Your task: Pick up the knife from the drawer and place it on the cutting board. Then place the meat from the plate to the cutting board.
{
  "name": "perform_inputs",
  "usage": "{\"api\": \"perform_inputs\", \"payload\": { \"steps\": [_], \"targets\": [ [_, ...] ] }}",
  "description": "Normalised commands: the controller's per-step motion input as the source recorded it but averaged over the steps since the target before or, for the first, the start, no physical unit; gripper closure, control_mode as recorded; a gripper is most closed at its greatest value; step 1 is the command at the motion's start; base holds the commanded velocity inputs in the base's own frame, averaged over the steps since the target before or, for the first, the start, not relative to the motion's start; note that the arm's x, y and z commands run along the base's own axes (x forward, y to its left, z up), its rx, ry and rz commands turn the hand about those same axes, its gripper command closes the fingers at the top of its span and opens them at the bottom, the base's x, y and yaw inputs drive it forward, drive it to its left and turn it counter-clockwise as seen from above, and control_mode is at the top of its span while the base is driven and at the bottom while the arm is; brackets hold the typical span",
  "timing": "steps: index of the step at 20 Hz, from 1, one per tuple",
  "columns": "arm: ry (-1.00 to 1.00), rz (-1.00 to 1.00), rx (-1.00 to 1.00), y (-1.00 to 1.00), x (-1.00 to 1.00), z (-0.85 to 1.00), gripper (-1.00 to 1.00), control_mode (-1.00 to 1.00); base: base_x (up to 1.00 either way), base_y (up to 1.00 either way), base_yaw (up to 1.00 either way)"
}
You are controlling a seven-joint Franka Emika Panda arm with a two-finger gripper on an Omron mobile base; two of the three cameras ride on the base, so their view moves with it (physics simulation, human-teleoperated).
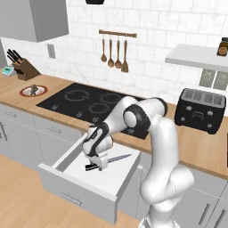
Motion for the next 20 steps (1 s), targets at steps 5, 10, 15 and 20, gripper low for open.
{"api": "perform_inputs", "payload": {
  "steps": [5,10,15,20],
  "targets": [
    [-0.01,0.00,-0.05,0.19,0.16,-0.01,-1.00,-1.00,0.00,0.00,0.00],
    [-0.11,0.01,-0.08,0.31,0.00,0.25,-1.00,-1.00,0.00,0.00,0.00],
    [-0.11,0.01,-0.04,0.17,-0.10,0.00,-1.00,-1.00,0.00,0.00,0.00],
    [-0.09,0.03,0.00,0.01,-0.48,-0.07,-1.00,-1.00,0.00,0.00,0.00]
  ]
}}
